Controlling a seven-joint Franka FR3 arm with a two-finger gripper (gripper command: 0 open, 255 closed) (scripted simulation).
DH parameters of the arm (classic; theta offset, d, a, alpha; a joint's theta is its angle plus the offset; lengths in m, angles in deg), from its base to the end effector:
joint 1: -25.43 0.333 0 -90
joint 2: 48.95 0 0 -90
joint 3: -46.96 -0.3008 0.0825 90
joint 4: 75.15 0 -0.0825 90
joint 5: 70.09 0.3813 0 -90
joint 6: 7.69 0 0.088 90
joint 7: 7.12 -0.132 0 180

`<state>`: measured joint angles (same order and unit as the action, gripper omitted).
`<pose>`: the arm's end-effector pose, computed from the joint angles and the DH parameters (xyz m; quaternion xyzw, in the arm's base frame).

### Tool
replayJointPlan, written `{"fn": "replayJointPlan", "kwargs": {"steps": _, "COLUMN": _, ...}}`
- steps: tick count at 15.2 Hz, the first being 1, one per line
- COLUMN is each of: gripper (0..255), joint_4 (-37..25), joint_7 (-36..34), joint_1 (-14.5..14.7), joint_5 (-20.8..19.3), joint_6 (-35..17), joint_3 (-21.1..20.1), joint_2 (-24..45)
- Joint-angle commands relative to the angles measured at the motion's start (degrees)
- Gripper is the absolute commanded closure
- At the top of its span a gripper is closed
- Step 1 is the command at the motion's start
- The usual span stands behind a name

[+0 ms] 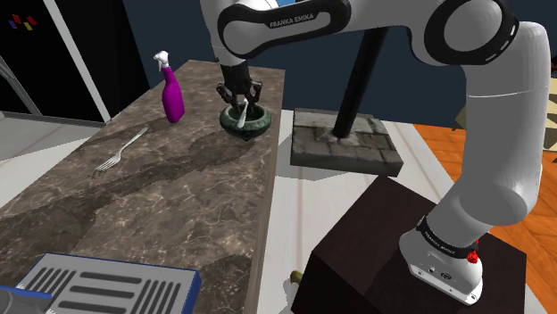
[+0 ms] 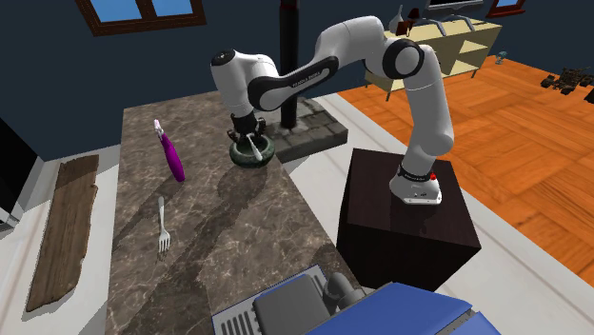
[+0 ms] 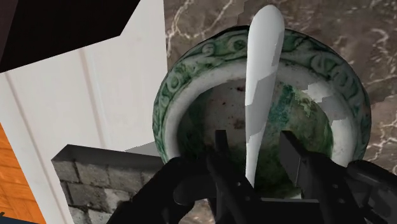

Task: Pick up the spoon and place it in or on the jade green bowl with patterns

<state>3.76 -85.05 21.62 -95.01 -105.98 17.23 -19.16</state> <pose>0.6460 0.1948 0.3984 0.9034 -0.4161 0.0335 0.0982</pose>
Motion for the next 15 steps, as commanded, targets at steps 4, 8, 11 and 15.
{"fn": "replayJointPlan", "kwargs": {"steps": 4, "gripper": 0, "joint_4": 0.0, "joint_7": 0.0, "joint_1": 0.0, "joint_5": 0.0, "joint_6": 0.0, "joint_3": 0.0, "joint_2": 0.0}}
{"fn": "replayJointPlan", "kwargs": {"steps": 8, "gripper": 0, "joint_4": -6.5, "joint_7": 0.7, "joint_1": 1.8, "joint_5": 0.1, "joint_6": 5.9, "joint_3": -0.2, "joint_2": 0.5}}
{"fn": "replayJointPlan", "kwargs": {"steps": 11, "gripper": 0, "joint_4": -8.5, "joint_7": 0.9, "joint_1": 2.3, "joint_5": 0.1, "joint_6": 7.5, "joint_3": -0.2, "joint_2": 0.8}}
{"fn": "replayJointPlan", "kwargs": {"steps": 15, "gripper": 0, "joint_4": -8.5, "joint_7": 0.9, "joint_1": 2.3, "joint_5": 0.1, "joint_6": 7.5, "joint_3": -0.2, "joint_2": 0.9}}
